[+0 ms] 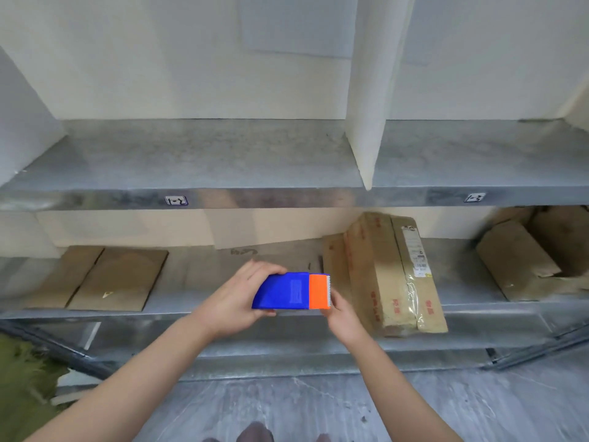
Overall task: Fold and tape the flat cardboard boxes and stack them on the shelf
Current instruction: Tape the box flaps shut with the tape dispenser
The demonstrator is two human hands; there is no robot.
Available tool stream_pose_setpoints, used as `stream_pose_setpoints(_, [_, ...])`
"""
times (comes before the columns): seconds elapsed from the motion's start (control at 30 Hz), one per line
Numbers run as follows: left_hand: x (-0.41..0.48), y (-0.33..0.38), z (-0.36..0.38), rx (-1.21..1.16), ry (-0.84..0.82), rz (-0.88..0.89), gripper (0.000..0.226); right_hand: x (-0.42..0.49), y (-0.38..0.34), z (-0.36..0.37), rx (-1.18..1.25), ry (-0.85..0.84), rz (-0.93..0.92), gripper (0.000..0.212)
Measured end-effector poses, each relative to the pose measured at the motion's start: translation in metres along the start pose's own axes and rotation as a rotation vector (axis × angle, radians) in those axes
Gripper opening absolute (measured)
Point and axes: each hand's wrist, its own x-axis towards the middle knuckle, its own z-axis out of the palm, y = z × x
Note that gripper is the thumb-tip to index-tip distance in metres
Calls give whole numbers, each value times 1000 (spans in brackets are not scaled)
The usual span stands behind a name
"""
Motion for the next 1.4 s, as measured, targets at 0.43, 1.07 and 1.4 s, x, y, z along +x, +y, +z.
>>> stream_pose_setpoints(0.43, [-49, 147, 68, 16, 55, -82, 66, -97, 42, -65, 100, -192, 73, 19])
stream_pose_setpoints(1.07, [30, 210, 66, 56, -131, -114, 65, -152, 58, -140, 172, -29, 25, 30])
stream_pose_setpoints(1.4, [59, 228, 67, 9, -10, -170, 44, -160, 62, -169, 186, -108, -49, 39])
